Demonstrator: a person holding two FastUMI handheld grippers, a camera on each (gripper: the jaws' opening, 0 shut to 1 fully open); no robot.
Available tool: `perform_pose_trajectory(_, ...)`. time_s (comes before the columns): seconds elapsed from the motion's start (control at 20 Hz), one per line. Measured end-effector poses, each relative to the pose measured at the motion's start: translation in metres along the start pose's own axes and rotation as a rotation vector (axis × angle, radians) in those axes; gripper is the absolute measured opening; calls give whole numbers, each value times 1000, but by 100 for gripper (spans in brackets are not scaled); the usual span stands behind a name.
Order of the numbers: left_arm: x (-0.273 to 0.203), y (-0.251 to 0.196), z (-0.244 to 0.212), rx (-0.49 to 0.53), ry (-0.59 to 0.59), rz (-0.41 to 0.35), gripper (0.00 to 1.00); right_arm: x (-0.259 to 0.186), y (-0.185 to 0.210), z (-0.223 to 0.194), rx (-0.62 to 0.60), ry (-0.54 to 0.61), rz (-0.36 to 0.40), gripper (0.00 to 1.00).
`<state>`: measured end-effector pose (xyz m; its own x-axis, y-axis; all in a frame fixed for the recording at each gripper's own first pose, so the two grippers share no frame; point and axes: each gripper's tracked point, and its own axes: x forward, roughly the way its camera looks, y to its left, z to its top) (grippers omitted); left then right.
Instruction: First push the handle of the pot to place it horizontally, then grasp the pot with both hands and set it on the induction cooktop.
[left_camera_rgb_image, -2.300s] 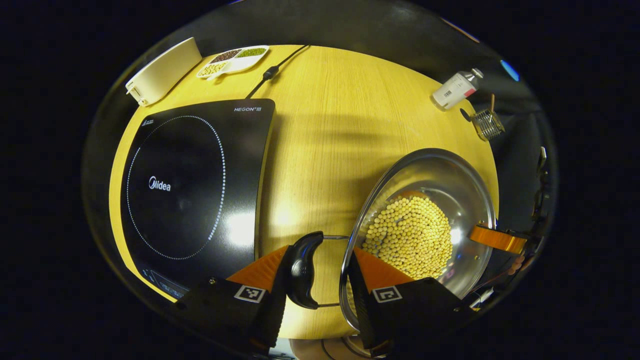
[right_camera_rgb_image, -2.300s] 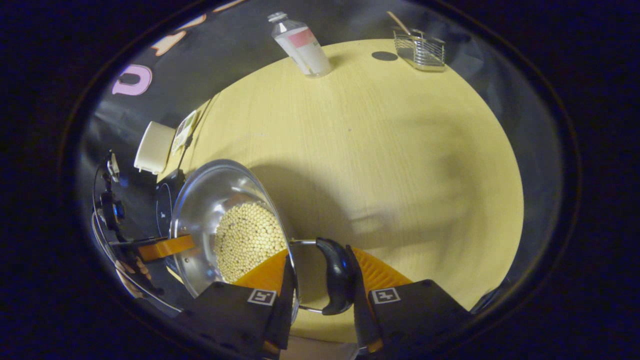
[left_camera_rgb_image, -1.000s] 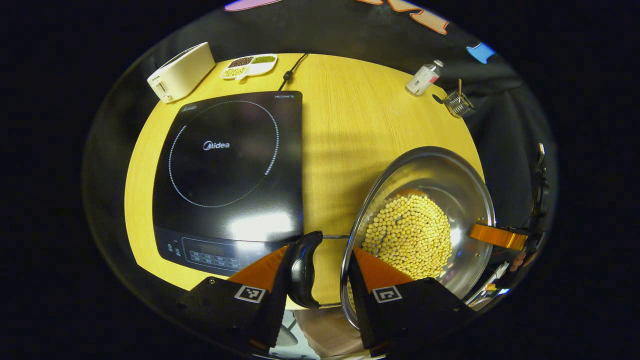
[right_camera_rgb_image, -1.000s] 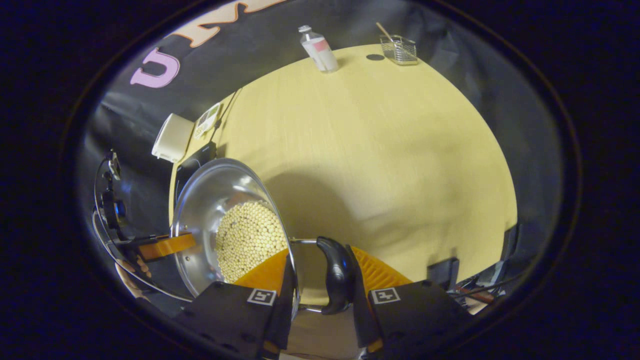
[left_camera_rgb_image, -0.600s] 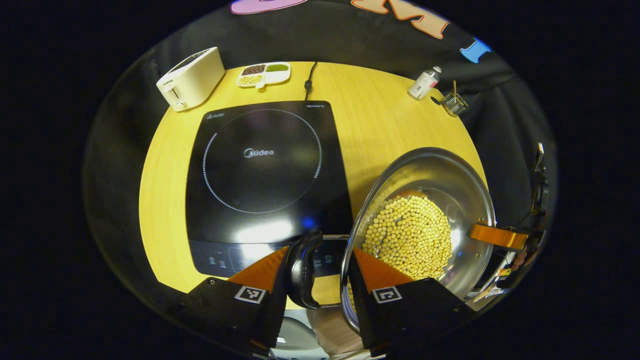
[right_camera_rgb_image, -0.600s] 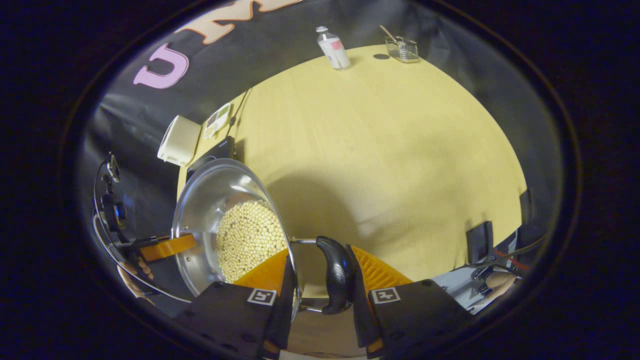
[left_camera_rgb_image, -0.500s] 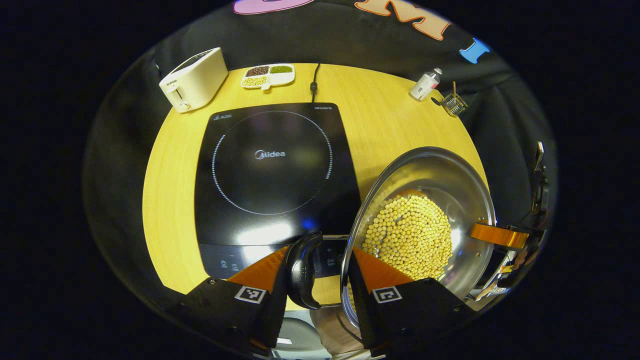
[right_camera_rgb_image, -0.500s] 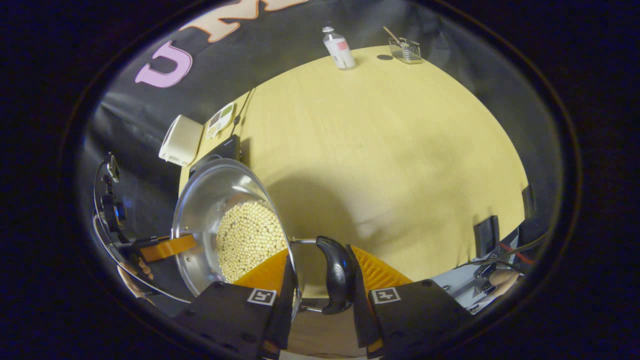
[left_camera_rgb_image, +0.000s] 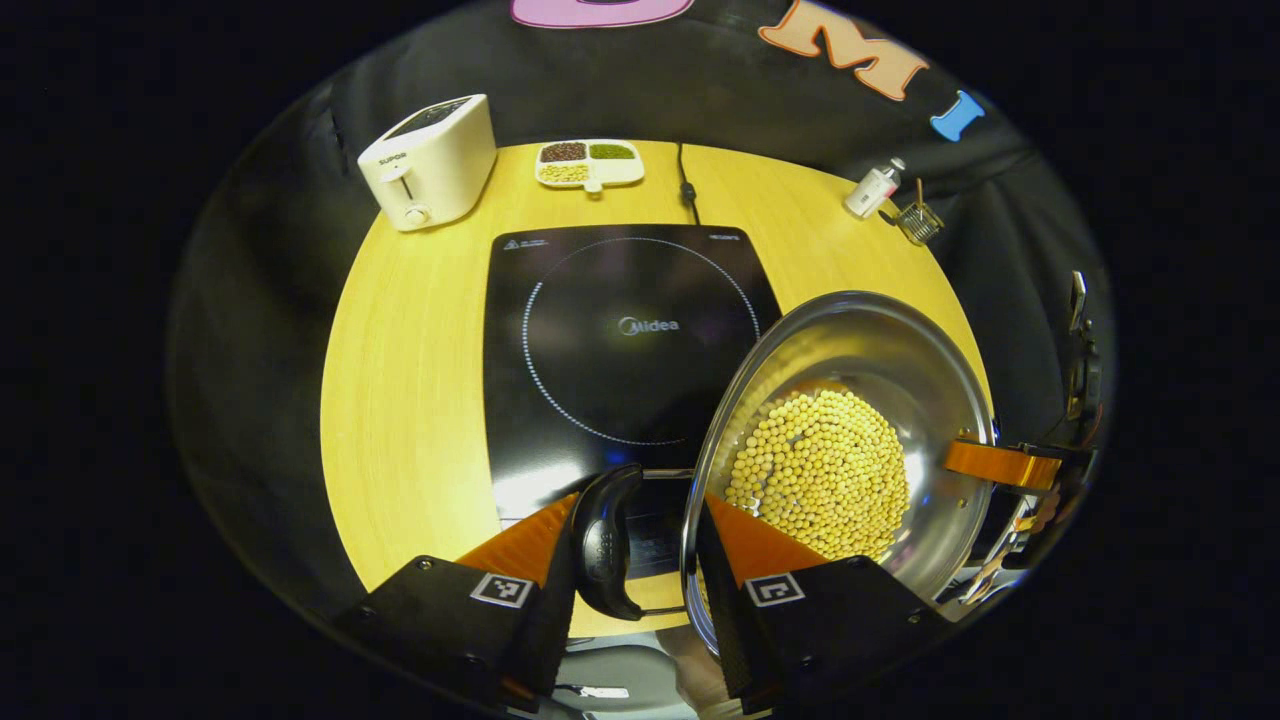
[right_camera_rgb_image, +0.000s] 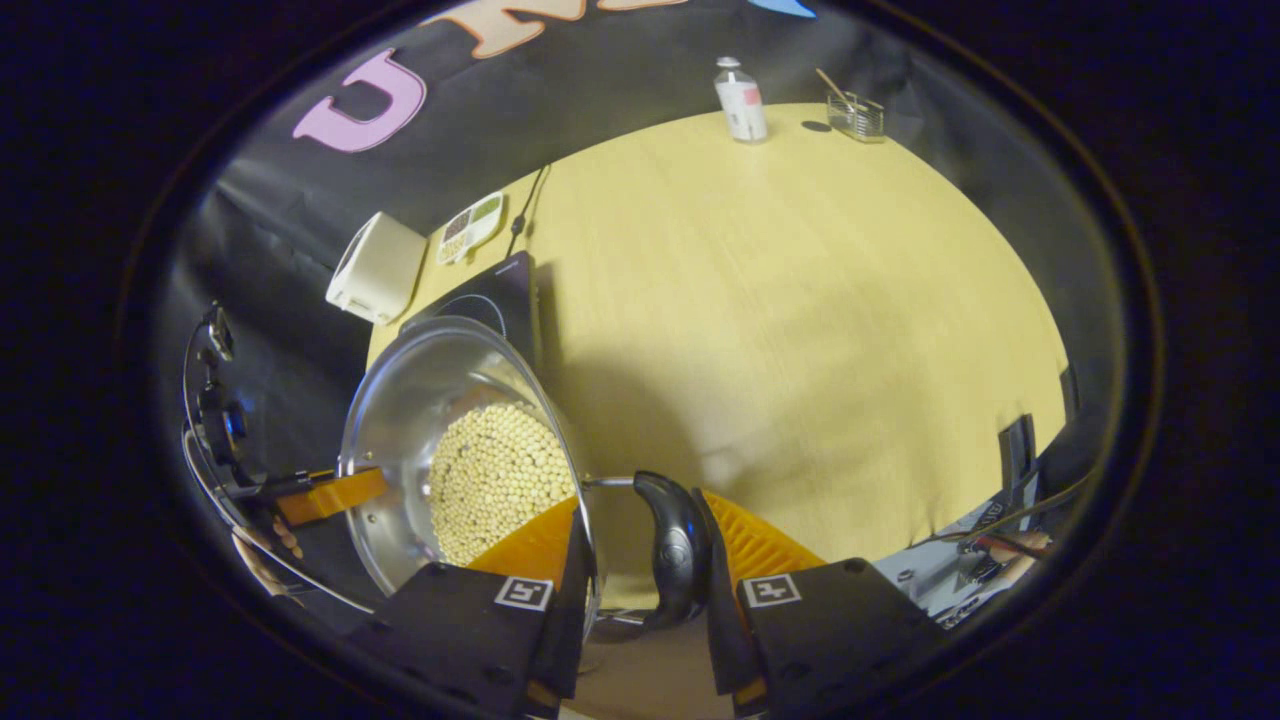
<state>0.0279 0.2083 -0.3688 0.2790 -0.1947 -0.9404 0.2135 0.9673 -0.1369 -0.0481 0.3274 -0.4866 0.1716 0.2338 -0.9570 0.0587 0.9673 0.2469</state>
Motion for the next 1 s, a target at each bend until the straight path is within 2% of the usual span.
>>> perform_pose_trajectory(0.35, 1, 48, 12, -29, -34, 21, 63, 22, 41, 9, -37, 0, 17, 48)
perform_pose_trajectory(0.45, 1, 60, 21, -35, -60, 33, 63, 29, 56, 19, -38, -6, 28, 54)
perform_pose_trajectory(1.0, 26, 104, 69, -49, -123, 63, 63, 78, 105, 71, -64, -15, 39, 54)
